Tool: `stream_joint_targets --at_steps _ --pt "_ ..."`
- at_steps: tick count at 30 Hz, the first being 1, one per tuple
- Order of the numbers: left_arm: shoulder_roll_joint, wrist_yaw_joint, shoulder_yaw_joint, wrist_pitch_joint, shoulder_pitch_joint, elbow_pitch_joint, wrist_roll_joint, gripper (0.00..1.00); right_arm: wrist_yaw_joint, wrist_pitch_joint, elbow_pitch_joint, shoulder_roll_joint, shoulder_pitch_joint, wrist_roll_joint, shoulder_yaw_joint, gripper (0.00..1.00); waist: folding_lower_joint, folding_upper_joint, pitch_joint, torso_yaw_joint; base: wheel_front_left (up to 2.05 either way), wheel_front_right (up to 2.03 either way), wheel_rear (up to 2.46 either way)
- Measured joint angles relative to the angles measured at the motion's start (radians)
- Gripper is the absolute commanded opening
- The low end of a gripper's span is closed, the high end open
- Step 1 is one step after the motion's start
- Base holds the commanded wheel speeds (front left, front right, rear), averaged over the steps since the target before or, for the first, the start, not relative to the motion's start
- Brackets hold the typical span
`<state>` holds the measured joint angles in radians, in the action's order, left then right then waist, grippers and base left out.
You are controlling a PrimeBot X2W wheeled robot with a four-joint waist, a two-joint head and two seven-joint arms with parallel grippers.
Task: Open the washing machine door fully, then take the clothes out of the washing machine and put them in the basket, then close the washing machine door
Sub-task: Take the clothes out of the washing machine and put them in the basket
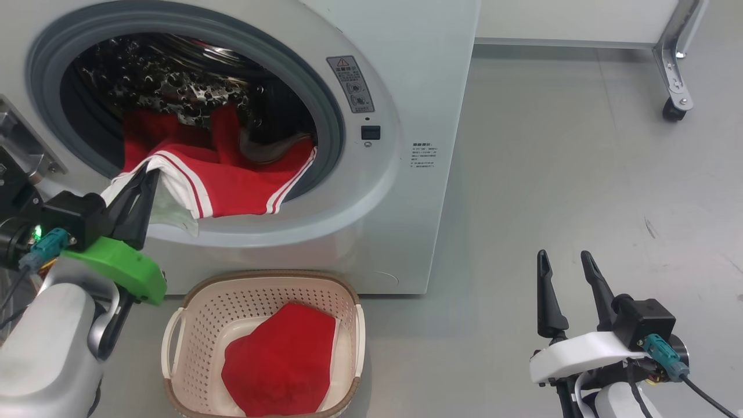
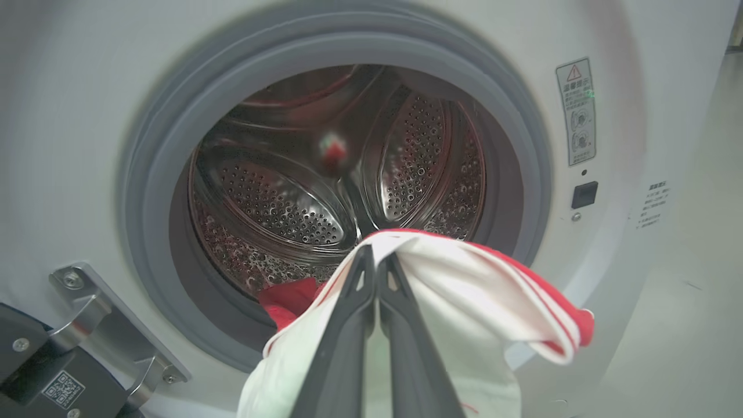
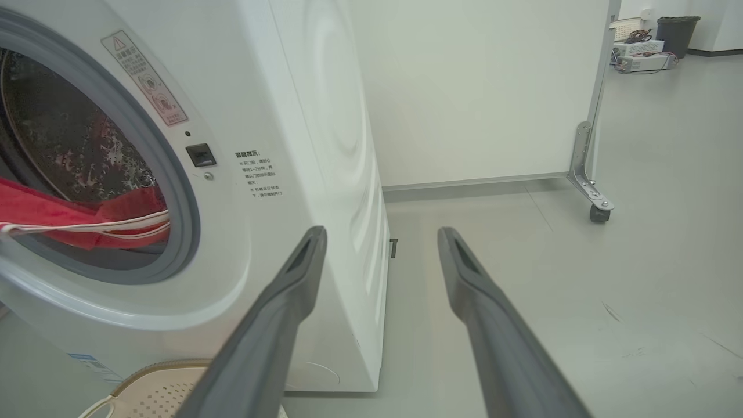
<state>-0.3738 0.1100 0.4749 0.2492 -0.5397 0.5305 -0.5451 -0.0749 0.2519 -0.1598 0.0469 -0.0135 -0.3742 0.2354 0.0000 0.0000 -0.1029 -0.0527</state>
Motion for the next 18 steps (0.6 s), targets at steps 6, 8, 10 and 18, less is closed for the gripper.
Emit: stream_joint_targets --at_steps 6,8,10,18 --pt "0.003 -0.024 -0.086 0.0 0.055 -0.152 0.027 0.0 0.012 0.0 0.001 -0.001 0.002 0.001 0.0 1.0 0.0 0.0 0.006 -0.006 0.0 0.0 0.0" --pt "0.007 -0.032 -0.113 0.0 0.063 -0.206 0.042 0.0 0.012 0.0 0.001 -0.001 0.002 0.001 0.0 1.0 0.0 0.0 0.009 -0.007 0.0 0.0 0.0" --pt "0.008 -0.039 -0.143 0.0 0.075 -0.262 0.058 0.0 0.012 0.0 0.001 -0.001 0.003 0.001 0.0 1.0 0.0 0.0 0.012 -0.008 0.0 0.0 0.0" --pt "0.026 -0.052 -0.246 0.003 0.121 -0.469 0.133 0.0 0.022 0.0 0.001 -0.001 0.005 0.001 -0.002 1.0 0.0 0.0 0.021 -0.01 0.0 0.0 0.0"
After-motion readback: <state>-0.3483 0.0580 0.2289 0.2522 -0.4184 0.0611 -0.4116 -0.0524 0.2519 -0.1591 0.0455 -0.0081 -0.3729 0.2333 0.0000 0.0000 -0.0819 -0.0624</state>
